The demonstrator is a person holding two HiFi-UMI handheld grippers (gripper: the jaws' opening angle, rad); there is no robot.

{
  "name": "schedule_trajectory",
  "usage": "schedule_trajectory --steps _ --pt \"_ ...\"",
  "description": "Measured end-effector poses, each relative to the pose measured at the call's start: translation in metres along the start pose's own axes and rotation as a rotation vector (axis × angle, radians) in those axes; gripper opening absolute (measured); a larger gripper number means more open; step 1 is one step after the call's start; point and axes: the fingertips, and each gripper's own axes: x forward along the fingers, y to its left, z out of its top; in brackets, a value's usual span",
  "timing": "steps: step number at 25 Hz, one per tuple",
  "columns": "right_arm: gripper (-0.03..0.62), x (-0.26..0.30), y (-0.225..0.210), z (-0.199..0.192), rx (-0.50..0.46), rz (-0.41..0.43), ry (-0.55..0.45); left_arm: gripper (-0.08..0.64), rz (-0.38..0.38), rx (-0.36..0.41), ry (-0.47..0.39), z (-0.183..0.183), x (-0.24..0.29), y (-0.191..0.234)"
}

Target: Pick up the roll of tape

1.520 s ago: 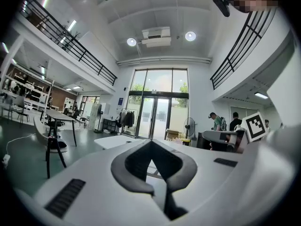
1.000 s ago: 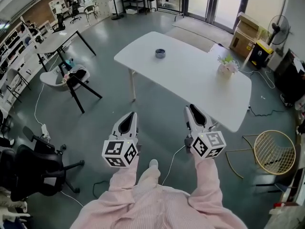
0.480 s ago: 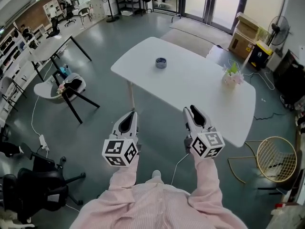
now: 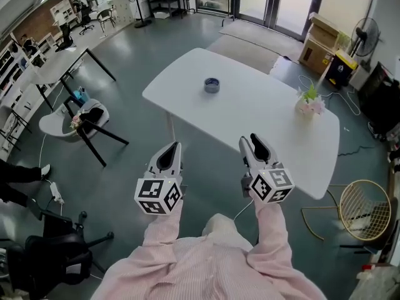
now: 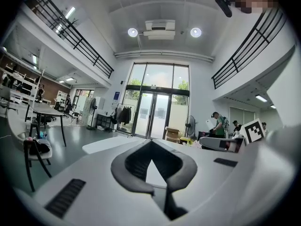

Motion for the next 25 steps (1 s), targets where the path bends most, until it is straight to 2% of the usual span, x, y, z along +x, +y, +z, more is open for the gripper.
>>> schedule_trajectory --steps 11,25 --pt "0.137 0.073 -0.025 -0.012 0.025 0.019 0.026 0.000 0.028 -0.022 0.030 -0.008 0.057 0.042" --pt "0.137 0.215 -0.099 -0.010 0.032 0.063 0.131 0.000 0.055 -0.055 0.110 -0.007 0.202 0.092"
